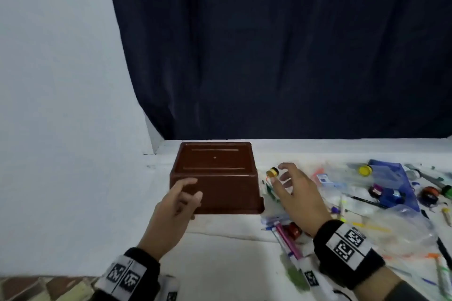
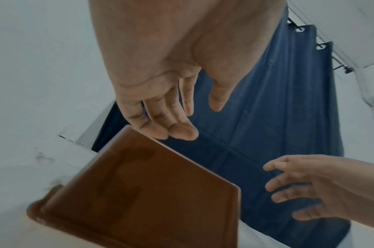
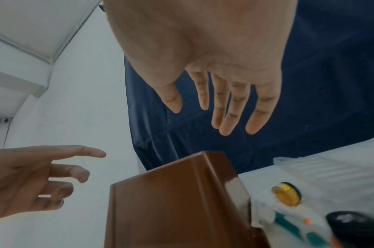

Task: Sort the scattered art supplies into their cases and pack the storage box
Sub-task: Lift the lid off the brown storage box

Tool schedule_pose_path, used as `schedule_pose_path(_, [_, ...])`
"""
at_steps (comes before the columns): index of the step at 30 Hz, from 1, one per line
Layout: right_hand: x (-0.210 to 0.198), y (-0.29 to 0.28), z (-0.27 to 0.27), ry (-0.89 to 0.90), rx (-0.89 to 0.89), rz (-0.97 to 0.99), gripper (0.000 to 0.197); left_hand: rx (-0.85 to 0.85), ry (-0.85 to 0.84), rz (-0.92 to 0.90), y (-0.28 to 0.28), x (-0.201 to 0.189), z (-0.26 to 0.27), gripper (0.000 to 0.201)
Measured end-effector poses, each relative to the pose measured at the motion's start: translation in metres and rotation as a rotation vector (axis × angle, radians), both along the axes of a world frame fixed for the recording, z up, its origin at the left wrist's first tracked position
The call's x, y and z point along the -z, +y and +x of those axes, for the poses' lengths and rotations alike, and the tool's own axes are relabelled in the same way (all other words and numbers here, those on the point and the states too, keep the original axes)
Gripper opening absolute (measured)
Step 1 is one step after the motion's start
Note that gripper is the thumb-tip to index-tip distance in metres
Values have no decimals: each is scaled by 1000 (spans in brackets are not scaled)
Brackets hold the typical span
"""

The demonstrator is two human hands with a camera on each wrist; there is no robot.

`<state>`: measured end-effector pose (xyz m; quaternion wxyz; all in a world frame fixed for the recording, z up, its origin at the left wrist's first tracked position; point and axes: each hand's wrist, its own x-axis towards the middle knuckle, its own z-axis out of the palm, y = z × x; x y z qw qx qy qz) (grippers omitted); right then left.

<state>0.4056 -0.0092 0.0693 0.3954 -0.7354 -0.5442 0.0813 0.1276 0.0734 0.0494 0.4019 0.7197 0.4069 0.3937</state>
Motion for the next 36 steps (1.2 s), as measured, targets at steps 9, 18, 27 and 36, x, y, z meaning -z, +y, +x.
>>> schedule_pose_path(9, [5,105,-18,350,-71,-257,56,-124,211,-93,116,5,-4,45])
schedule_pose_path(18, [43,135,3,520,-127,-211,66,-82,184,-162,137,21,11,59])
schedule_pose_path(27, [26,72,-27,524,-187,4,72,-50,-168,-134,72,12,-11,82])
schedule_pose_path(36, [0,-43,-83,929,-146,173,68,-23,-306,-228,-27,0,-43,63])
